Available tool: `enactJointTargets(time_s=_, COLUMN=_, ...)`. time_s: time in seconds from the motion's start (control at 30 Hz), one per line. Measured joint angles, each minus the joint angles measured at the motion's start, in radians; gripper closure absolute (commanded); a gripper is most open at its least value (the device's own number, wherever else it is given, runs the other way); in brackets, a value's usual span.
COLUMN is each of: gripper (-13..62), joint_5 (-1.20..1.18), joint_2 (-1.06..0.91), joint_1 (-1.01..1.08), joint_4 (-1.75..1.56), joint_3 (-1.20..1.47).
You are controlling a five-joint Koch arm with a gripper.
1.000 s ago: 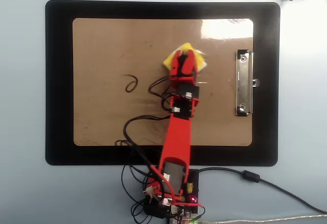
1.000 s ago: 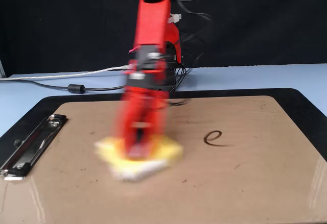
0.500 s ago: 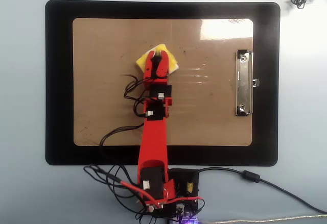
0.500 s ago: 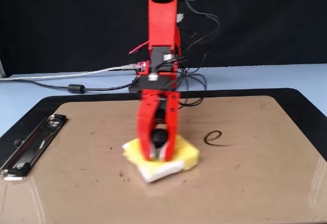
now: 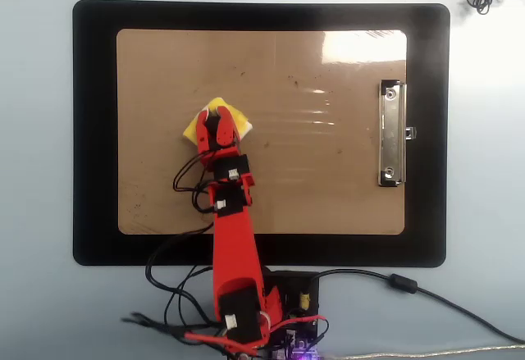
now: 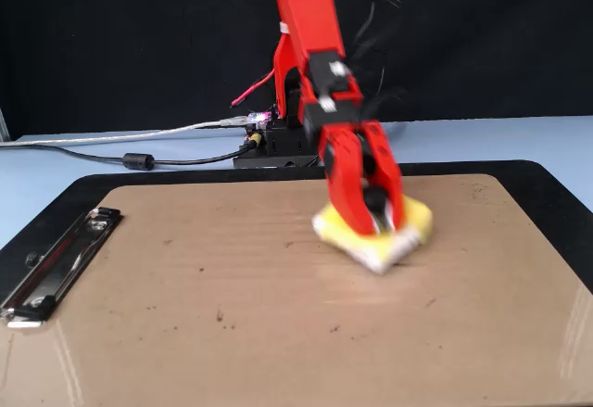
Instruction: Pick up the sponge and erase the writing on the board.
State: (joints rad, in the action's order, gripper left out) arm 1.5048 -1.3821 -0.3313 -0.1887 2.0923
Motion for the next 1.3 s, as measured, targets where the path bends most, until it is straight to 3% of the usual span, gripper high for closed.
enactJointTargets(time_s=0.13, gripper=57.4, joint_5=-0.018, joint_2=0.153, joint_1=0.0, joint_4=-0.012, joint_3=-0.126)
enactJointTargets(time_s=0.33, gripper=57.4, joint_5=-0.021, joint_2=-0.278, joint_1=0.0, joint_4=-0.069, joint_3=0.44)
enactJointTargets(time_s=0.43, gripper=57.4, joint_5=-0.038, joint_2=-0.365, joint_1=-0.018, joint_4=-0.046, joint_3=0.451)
enactJointTargets(time_s=0.53, gripper=57.4, joint_5=-0.044, joint_2=-0.152, joint_1=-0.046, joint_4=-0.028, joint_3=0.164)
enactJointTargets(time_s=0.57, gripper=57.4, joint_5=-0.044, joint_2=0.005, joint_1=-0.048, joint_4=-0.029, joint_3=-0.012)
enactJointTargets(time_s=0.7, gripper=57.4, joint_5=-0.038, joint_2=0.267, joint_1=-0.06, joint_4=-0.06, joint_3=-0.267)
enactJointTargets(time_s=0.8, gripper=57.4, joint_5=-0.038, joint_2=0.15, joint_1=-0.066, joint_4=-0.094, joint_3=-0.044)
enactJointTargets(time_s=0.9, gripper=57.4, joint_5=-0.038, joint_2=-0.193, joint_1=-0.067, joint_4=-0.104, joint_3=0.377)
enactJointTargets(time_s=1.0, gripper=57.4, joint_5=-0.046, joint_2=-0.373, joint_1=-0.094, joint_4=-0.051, joint_3=0.443)
enactJointTargets(time_s=1.1, gripper=57.4, joint_5=-0.057, joint_2=-0.23, joint_1=-0.15, joint_4=-0.015, joint_3=0.249)
enactJointTargets(time_s=1.2, gripper=57.4, joint_5=-0.06, joint_2=0.054, joint_1=-0.17, joint_4=-0.02, joint_3=-0.087)
enactJointTargets(time_s=1.3, gripper=57.4, joint_5=-0.057, joint_2=0.051, joint_1=-0.173, joint_4=-0.041, joint_3=-0.002)
